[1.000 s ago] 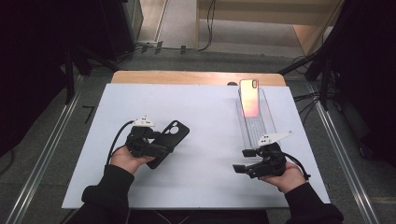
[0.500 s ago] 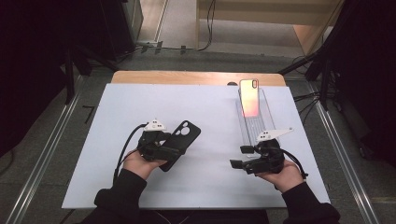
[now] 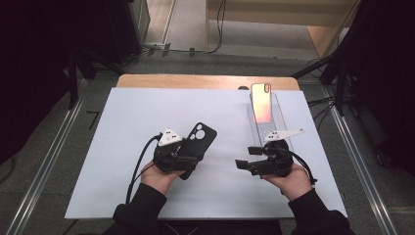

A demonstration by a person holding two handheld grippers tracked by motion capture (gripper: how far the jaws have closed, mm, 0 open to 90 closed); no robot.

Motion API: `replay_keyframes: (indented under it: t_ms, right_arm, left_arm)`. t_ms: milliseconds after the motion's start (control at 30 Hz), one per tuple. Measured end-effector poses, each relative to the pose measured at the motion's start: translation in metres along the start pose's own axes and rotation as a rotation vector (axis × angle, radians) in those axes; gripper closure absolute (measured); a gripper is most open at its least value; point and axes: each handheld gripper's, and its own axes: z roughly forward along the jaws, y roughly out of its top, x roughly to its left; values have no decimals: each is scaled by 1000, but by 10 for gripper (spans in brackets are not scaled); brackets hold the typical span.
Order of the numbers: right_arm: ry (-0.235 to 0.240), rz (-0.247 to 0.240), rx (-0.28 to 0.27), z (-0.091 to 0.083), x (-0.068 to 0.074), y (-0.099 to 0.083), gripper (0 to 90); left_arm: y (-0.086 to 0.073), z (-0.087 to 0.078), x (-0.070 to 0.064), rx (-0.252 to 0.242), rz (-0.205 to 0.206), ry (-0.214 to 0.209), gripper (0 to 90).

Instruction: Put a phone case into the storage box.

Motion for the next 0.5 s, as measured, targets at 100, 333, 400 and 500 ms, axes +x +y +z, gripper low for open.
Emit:
replay_keyframes:
  t_ms: [100,333,400,500]
  right_arm:
    - [-9,10,-17,1,2,7,207]
    - [-11,34,-47,7,7,19,207]
    - [-6,43,-55,9,8,23,206]
    - [-3,54,-58,12,9,27,206]
  left_arm:
    - [-3,5,-5,-12,3,2,148]
    - [-9,11,-12,-63,21,15,149]
    - [-10,12,-14,-77,24,18,149]
    - [-13,13,-16,-102,23,11,149]
